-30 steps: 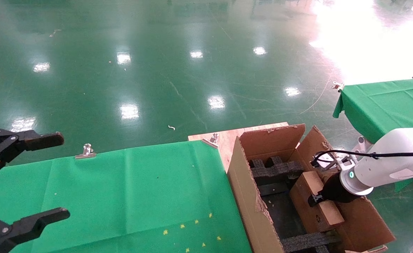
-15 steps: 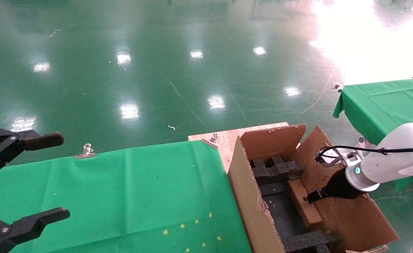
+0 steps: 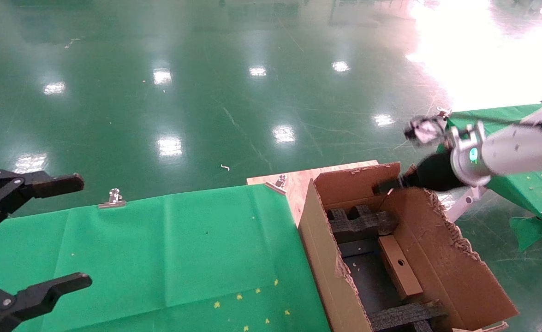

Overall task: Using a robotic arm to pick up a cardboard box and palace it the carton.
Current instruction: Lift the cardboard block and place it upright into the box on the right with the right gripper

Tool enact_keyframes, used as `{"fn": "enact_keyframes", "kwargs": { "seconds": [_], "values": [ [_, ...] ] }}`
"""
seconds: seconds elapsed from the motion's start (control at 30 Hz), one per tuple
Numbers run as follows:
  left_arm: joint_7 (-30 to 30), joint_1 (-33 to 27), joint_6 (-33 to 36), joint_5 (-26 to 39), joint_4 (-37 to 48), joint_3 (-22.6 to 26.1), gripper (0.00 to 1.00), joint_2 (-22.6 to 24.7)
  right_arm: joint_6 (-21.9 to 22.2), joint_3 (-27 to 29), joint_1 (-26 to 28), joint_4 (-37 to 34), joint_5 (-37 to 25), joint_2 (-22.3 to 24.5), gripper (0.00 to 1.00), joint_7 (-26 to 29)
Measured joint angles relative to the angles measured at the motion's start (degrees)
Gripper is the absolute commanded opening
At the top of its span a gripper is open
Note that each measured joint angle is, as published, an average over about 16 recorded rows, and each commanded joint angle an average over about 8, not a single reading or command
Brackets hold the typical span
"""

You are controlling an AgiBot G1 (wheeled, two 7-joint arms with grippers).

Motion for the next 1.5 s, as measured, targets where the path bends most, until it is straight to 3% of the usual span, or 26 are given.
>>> {"fn": "enact_keyframes", "kwargs": {
  "seconds": [0.37,0.7,1.0,1.5],
  "values": [
    [0.0,0.0,0.0,0.0,0.0,0.0,1.00,0.0,-4.6,5.7,7.3,9.4,6.9,3.8,1.00,-4.6],
    [0.0,0.0,0.0,0.0,0.0,0.0,1.00,0.0,-6.6,7.6,8.1,11.5,8.8,4.9,1.00,-6.2],
    [0.0,0.0,0.0,0.0,0.0,0.0,1.00,0.0,-8.7,14.0,3.0,12.3,9.7,4.5,1.00,-10.6],
    [0.0,0.0,0.0,0.0,0.0,0.0,1.00,0.0,-16.5,35.3,-11.8,16.2,13.9,4.2,1.00,-24.8]
  ]
}}
